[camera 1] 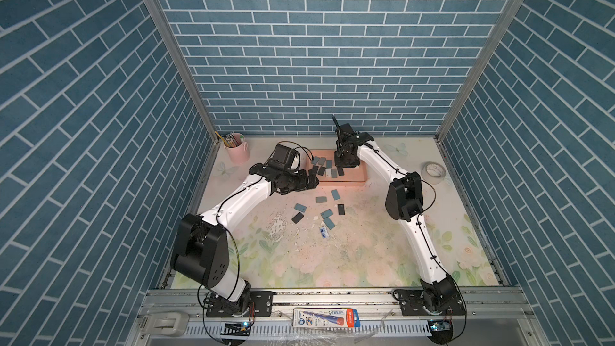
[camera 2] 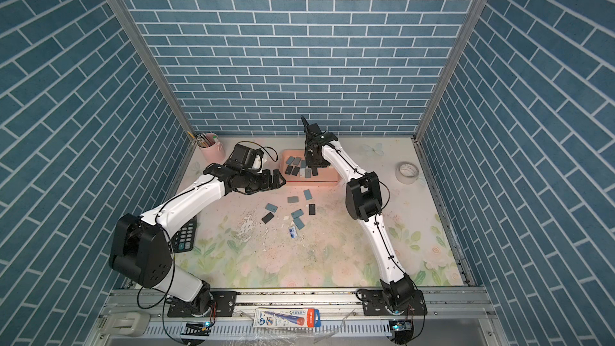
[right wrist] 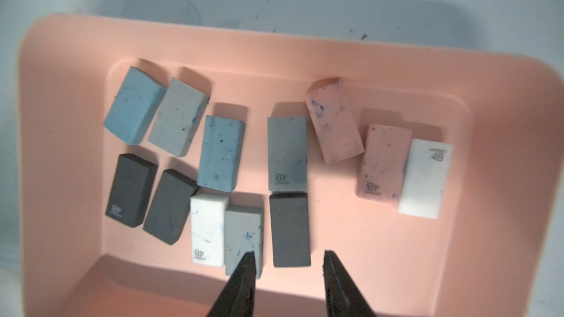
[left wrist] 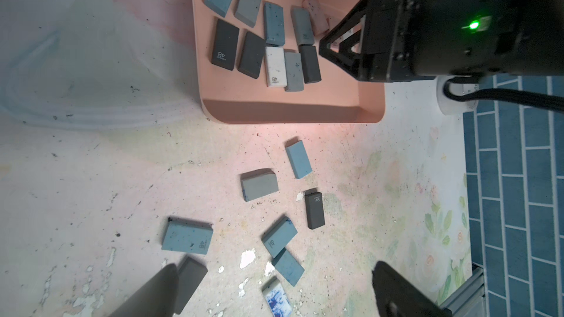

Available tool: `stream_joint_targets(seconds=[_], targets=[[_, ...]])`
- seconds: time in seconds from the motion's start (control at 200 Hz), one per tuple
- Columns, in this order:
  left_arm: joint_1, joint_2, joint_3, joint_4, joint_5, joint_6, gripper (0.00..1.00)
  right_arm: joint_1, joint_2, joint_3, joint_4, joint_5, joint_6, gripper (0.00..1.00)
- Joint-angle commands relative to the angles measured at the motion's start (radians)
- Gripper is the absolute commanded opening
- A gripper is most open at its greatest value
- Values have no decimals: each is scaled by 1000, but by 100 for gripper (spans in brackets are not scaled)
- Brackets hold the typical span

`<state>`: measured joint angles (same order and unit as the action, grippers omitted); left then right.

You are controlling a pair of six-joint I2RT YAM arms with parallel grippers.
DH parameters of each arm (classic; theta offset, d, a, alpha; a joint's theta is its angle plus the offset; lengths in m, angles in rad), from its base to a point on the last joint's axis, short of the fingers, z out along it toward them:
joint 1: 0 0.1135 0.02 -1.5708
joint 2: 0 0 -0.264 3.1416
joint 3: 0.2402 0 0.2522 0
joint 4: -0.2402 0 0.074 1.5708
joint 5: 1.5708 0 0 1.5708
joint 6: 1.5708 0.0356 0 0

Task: Put the eraser in the storage box
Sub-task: Place the eraser at the center of the board, then pick up the eraser from the center of the board.

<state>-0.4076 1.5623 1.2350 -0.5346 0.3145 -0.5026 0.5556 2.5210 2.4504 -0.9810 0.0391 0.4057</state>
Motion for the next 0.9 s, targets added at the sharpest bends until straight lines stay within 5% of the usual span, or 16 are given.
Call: stream_joint_targets(seconds=[0.0, 0.17, 0.375, 0.555, 0.895], targets=[[27, 13, 32, -85, -69, 51, 100, 4, -108, -28, -43, 34, -27, 44], [47, 61, 50, -175, -112, 105, 100, 4, -309, -245, 55, 24, -52, 60], [44, 117, 2, -241, -79, 165, 100, 13, -623, -650, 233, 1, -65, 97], [31, 99, -104, -217, -62, 167, 99, 36, -800, -930, 301, 20, -58, 98], [-65, 231, -88, -262, -140, 214, 74, 38, -937, -1144, 352, 40, -25, 98]])
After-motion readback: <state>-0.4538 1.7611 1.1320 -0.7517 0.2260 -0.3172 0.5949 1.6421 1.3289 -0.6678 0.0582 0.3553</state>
